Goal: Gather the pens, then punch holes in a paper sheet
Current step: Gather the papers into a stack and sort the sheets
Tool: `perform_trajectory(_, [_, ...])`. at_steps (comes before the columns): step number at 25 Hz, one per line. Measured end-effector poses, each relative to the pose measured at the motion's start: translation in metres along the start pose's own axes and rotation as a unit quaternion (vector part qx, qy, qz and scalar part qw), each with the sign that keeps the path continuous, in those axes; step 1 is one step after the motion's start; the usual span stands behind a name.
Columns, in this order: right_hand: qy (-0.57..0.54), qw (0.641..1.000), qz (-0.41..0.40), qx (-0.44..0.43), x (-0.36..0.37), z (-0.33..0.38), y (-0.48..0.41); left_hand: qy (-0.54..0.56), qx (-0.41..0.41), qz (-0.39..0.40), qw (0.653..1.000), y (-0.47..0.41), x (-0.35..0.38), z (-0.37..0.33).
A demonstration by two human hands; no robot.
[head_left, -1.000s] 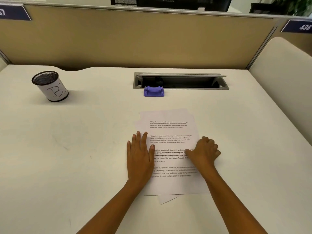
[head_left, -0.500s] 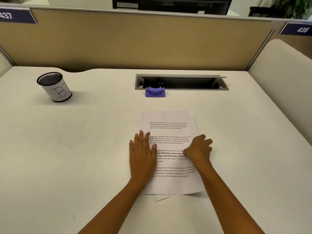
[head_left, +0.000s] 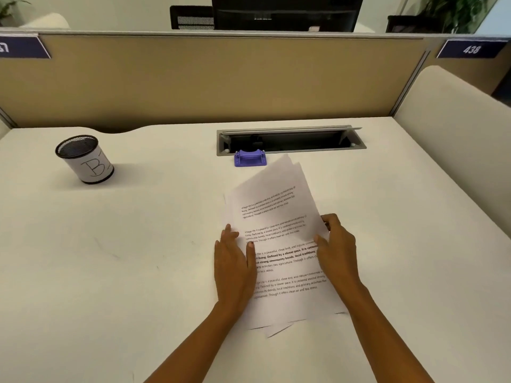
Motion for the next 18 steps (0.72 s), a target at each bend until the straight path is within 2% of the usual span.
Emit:
perform_trajectory(4, [-0.085,0.996,-0.011,-0.04,-0.014,0.034,0.008,0.17,-0.062,-0.008,0.984,-0.012,-0.027,0.013])
perform_trajectory(8, [-0.164,0.984,0.001,-0.07,-0.017,0.072,0.016,0.262,-0.083,-0.008,0.962,-0.037,-0.07,0.015])
perform_trajectory(14, [-0.247,0.961,-0.034,-0.121,-0.021,0.119,0.041,0.274,0.058,-0.132,0.951,-0.061,-0.173,-0.035])
perform_trajectory(18, [-0.298,0.947,-0.026,-0.12,-0.015,0.126,0.051,0.298,0.095,-0.165,0.935,-0.056,-0.2,-0.05])
Point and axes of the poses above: each hand's wrist, its own y-axis away from the middle knuckle, its own x-axis out of the palm, z = x × y, the point moved 10 cm from there along -y, towards the middle knuckle, and after that the axes turned 5 degrees about x, right-handed, at the moved point
